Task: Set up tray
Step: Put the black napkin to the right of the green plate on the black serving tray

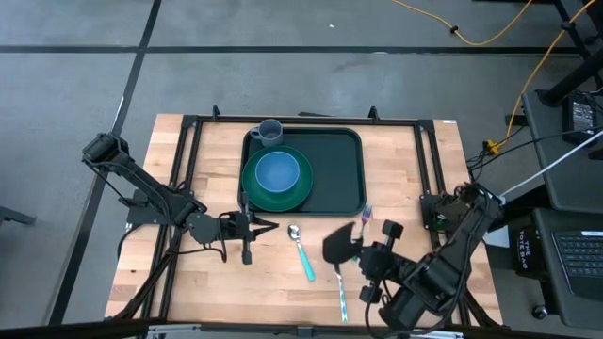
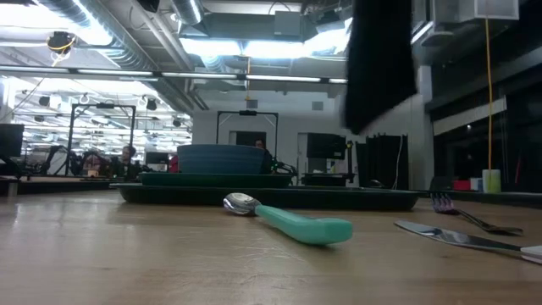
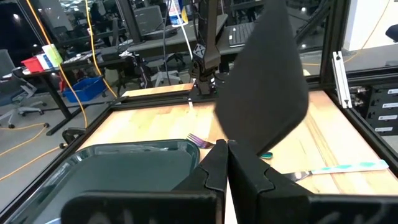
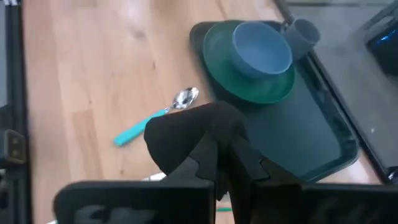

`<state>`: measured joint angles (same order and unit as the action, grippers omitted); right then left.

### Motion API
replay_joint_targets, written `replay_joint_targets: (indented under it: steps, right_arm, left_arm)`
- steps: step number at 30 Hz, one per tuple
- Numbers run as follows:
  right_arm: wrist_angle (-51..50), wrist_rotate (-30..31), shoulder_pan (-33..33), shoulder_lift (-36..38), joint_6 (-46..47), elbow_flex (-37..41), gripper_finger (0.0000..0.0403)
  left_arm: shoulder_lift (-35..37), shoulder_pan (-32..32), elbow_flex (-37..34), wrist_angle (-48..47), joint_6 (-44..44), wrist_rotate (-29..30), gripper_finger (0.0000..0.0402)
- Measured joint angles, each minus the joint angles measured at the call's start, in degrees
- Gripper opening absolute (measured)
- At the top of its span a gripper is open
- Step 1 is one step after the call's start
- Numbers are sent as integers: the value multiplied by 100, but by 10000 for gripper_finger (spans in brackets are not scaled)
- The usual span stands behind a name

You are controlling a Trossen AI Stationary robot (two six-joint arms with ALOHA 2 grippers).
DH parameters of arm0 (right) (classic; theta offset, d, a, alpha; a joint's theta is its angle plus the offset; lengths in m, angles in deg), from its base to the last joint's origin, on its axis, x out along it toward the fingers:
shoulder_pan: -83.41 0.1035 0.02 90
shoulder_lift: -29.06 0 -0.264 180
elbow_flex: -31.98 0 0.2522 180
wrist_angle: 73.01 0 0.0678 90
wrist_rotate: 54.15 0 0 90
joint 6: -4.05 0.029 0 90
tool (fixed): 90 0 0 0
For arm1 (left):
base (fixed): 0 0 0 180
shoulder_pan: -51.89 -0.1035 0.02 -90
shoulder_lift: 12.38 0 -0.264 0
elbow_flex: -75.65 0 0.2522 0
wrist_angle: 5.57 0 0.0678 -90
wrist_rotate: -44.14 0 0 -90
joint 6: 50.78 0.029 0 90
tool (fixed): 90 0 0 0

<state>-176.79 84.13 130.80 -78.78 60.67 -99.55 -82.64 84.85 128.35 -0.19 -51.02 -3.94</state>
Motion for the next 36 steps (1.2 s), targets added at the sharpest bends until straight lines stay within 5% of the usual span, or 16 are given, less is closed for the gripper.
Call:
replay_joint_targets:
  steps: [6,17,24,36]
  right_arm:
    - [6,219,-195,177,-530,260,16]
    - [-15,706,-447,1849,251,2644,16]
    - [4,893,-1004,2171,-1320,3318,16]
    - [187,527,-2791,2174,-3775,3237,16]
  left_arm:
    - [0,1,0,-2,-1,0,6]
    - [0,-1,0,39,-1,13,6]
    - [0,-12,0,39,175,44,6]
    - [0,-12,0,37,627,59,6]
